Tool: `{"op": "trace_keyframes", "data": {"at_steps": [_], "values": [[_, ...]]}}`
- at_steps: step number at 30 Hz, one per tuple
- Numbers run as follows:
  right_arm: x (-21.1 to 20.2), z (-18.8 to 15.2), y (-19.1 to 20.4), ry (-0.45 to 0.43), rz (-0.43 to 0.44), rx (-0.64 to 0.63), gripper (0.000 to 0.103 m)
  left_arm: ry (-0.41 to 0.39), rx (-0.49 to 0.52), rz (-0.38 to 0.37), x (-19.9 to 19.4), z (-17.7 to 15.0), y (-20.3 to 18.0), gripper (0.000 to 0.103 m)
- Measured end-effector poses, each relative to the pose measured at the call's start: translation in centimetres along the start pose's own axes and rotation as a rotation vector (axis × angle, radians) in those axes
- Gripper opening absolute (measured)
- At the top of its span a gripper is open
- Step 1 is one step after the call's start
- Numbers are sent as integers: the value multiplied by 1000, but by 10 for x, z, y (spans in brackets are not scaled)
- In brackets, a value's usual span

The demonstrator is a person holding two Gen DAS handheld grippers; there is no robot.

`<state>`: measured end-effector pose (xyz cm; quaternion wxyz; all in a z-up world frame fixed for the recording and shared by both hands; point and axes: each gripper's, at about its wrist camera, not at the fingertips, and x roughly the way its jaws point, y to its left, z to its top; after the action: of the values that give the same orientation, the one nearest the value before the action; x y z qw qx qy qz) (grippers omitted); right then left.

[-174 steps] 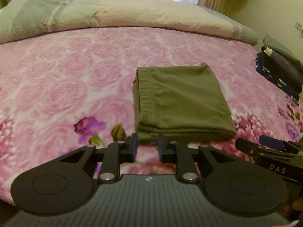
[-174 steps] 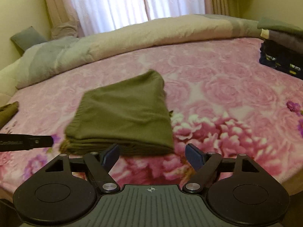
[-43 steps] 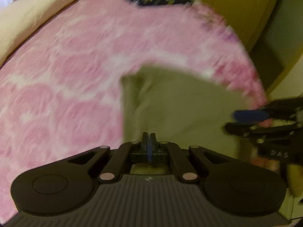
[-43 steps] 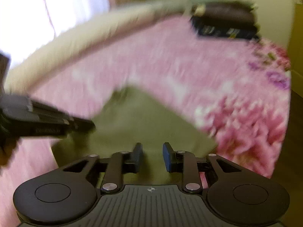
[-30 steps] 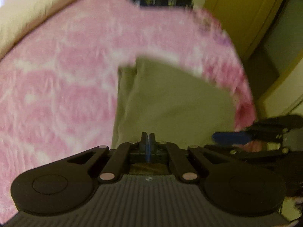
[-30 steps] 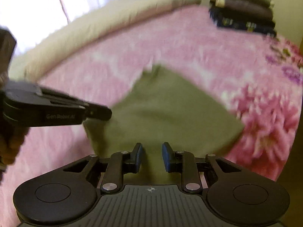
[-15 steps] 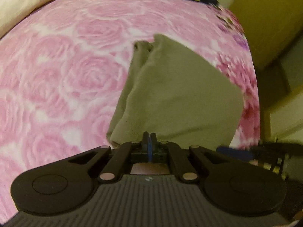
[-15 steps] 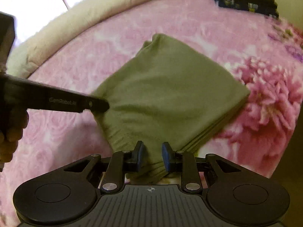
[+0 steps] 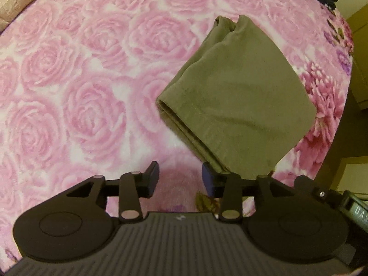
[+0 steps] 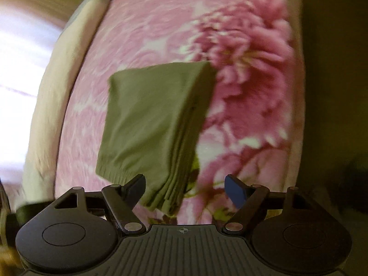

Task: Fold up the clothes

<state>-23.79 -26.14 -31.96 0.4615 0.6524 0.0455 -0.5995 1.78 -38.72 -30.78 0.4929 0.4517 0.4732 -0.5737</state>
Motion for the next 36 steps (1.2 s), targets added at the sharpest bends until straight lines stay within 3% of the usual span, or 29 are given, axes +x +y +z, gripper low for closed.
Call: {"op": "trace_keyframes", "data": {"at_steps": [8, 16, 28, 36], "values": [[3, 0, -16, 25, -24, 66, 79, 16, 55, 93, 0, 0, -17, 45], [7, -2, -22, 36, -32, 79, 79, 34, 67, 85, 4, -2, -20, 45], [13, 2, -24, 43, -46, 90, 79, 47, -16, 12, 6, 7, 0, 45], [15, 6, -25, 41, -29, 96, 79, 13, -117, -128, 3, 14, 25, 45]]}}
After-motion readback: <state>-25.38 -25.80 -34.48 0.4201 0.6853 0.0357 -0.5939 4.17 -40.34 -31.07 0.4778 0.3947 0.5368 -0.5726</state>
